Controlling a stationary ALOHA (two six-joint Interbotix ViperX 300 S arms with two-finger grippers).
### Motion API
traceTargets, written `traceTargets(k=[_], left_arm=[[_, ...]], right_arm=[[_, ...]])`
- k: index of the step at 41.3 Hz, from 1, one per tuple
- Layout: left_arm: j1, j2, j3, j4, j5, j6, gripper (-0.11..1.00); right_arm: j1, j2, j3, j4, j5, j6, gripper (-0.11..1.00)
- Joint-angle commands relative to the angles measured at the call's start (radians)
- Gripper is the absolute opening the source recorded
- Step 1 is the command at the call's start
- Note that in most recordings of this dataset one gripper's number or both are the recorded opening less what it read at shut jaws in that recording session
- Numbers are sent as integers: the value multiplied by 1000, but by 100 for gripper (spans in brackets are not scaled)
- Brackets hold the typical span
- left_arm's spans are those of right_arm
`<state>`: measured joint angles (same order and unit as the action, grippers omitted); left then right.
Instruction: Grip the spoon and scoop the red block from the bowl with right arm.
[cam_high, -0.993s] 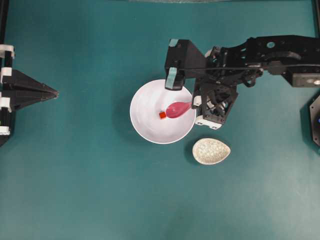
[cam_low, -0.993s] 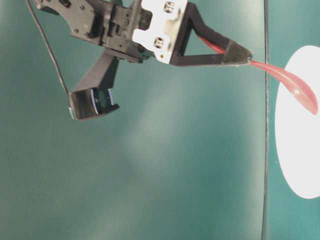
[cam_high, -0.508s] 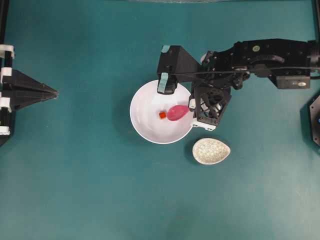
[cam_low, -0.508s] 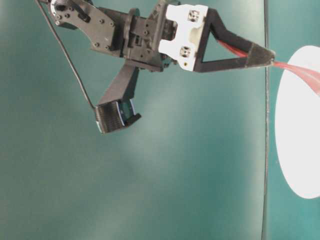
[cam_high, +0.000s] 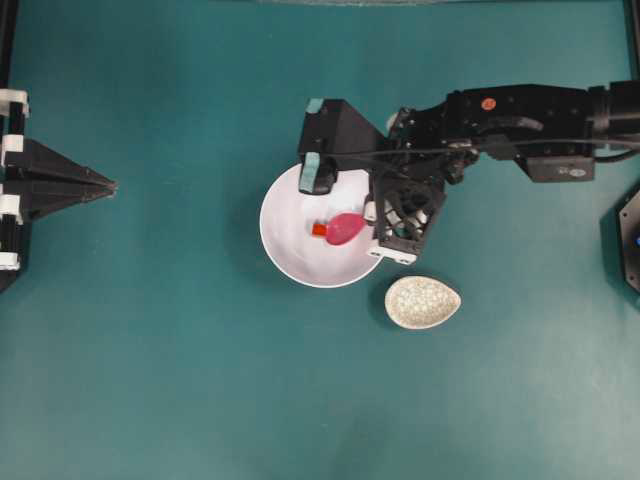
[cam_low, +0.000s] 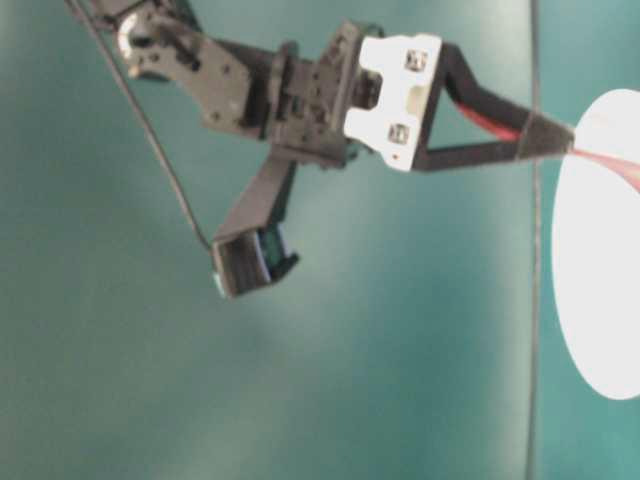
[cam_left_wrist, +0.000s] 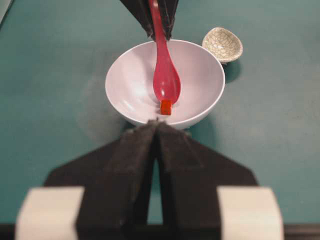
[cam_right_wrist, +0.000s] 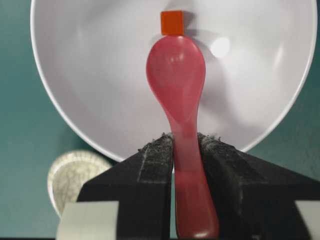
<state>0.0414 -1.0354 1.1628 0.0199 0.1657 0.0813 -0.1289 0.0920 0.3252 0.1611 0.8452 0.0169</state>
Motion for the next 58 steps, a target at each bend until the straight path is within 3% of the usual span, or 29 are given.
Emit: traceTargets(k=[1, 21, 25, 29, 36, 42, 51, 58], left_arm=[[2, 3, -28, 2, -6, 0, 0], [2, 3, -26, 3, -5, 0, 0], [2, 3, -26, 3, -5, 0, 0], [2, 3, -26, 2, -5, 2, 0], [2, 3, -26, 3, -5, 2, 0], [2, 3, -23, 3, -6, 2, 0], [2, 3, -23, 3, -6, 2, 0], [2, 3, -23, 3, -6, 2, 0]], right_arm=[[2, -2, -37, -3, -17, -2, 23], [2, 38, -117, 6, -97, 12, 22], [2, 38, -121, 15, -104, 32, 19], [2, 38, -123, 17, -100, 58, 5], [2, 38, -123, 15, -98, 72, 5], [2, 34, -123, 9, -92, 71, 5], [-2, -29, -123, -49, -49, 72, 5], [-2, -95, -121, -51, 12, 72, 5]])
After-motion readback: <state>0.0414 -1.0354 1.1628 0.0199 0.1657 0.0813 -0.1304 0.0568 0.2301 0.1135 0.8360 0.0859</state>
